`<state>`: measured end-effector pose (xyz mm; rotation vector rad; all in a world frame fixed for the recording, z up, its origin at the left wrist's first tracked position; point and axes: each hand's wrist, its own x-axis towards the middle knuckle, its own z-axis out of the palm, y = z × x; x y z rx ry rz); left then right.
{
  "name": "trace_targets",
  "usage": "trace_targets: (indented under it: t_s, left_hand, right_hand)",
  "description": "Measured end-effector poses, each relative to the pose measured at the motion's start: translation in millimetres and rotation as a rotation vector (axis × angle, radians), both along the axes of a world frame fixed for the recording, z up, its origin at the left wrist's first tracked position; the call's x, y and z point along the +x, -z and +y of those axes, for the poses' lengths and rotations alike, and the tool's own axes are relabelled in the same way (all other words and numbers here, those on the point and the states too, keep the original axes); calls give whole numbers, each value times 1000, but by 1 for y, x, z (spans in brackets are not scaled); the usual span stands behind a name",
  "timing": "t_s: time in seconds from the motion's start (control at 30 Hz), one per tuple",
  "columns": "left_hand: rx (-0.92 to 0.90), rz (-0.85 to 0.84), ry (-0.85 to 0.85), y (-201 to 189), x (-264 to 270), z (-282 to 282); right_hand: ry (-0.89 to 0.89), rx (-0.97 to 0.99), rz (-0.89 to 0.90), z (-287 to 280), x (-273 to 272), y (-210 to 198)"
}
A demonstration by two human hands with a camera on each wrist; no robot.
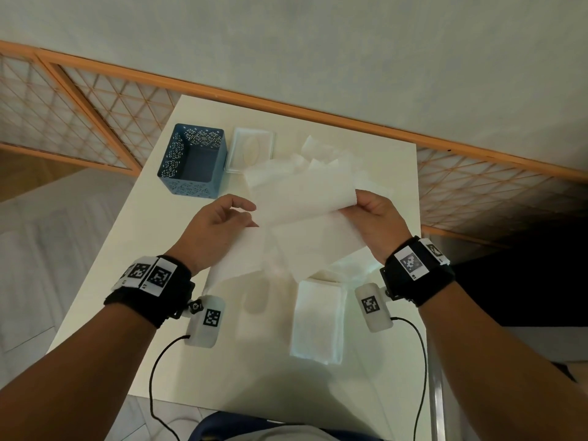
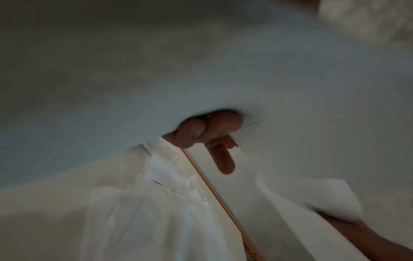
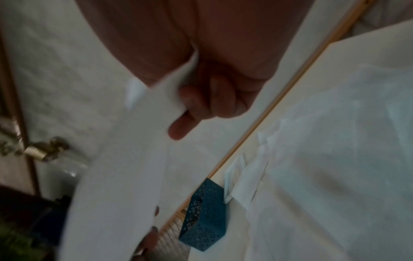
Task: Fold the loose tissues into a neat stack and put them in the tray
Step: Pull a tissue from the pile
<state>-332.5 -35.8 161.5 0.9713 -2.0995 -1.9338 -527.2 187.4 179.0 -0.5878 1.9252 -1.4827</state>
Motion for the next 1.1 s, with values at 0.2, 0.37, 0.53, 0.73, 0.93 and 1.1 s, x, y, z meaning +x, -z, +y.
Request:
trace_targets:
  t_s: [0.2,0.37,0.53,0.73,0.93,1.1]
  left_hand:
    - [-12,-147,-163,8,8,-19]
    - [261,-7,-103,-4,9,-21]
    - [384,173,70,-19,-5,-11]
    - [427,171,279,-44,-20,12]
    - [287,96,304,-32,-29,26]
    - [316,89,333,-26,-28,30]
  right_hand:
    - [-108,57,246,2,-4,-3]
    - [-172,110,294,0,-2,-4]
    - [-244,167,280,-4,3,-3]
    - [-305,146,255,-10,15,-11]
    - [-346,49,153,-17,25,-23]
    - [-381,79,168,-19,27,-26]
